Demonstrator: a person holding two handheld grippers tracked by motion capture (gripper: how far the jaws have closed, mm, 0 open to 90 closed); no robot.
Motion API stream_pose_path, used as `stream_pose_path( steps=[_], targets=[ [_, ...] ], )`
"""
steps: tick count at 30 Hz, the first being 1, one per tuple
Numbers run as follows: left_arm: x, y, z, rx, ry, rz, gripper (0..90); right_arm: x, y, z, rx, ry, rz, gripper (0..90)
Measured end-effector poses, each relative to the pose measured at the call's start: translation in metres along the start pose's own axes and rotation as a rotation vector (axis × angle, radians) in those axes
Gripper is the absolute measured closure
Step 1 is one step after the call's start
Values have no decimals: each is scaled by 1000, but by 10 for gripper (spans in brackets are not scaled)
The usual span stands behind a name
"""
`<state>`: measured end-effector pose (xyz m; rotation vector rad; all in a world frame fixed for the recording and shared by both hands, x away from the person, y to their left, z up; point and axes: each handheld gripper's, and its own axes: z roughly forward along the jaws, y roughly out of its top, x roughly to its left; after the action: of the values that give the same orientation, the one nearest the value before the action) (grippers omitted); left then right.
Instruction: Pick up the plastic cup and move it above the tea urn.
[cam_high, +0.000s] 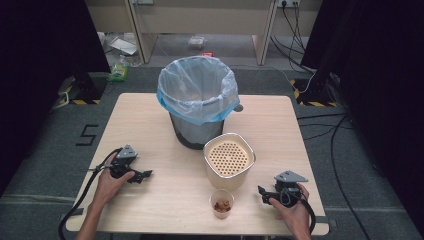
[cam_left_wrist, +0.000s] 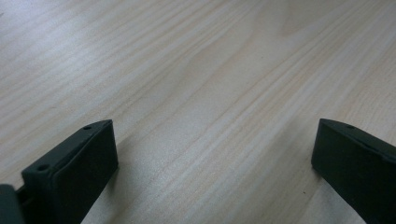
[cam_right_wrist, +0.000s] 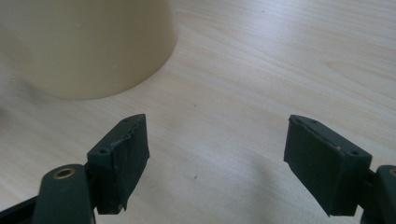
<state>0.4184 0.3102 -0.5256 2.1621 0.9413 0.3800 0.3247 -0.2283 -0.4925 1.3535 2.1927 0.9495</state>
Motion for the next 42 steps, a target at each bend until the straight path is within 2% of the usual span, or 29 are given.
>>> stream_pose_path(
  steps=[2,8,14,17,24,32,35,42],
  targets=[
    [0,0,0,0,0,0,0,2,1,-4,-4,-5,-12,229],
    [0,0,0,-1,0,0,0,13,7,-14,-15,9,-8,252],
    [0,0,0,-1,0,-1,0,26,9,-20,-14,47,-7,286],
    [0,0,0,-1,0,0,0,40,12,-28,-27,82,-24,323],
    [0,0,0,-1,0,-1,0,52,16,-40,-42,102,-38,375],
    [0,0,0,0,0,0,0,64,20,-48,-71,125,-45,385],
    [0,0,0,0,0,0,0,76,25,-52,-80,151,-66,383],
    [0,0,0,0,0,0,0,88,32,-58,-117,180,-70,403]
  ],
)
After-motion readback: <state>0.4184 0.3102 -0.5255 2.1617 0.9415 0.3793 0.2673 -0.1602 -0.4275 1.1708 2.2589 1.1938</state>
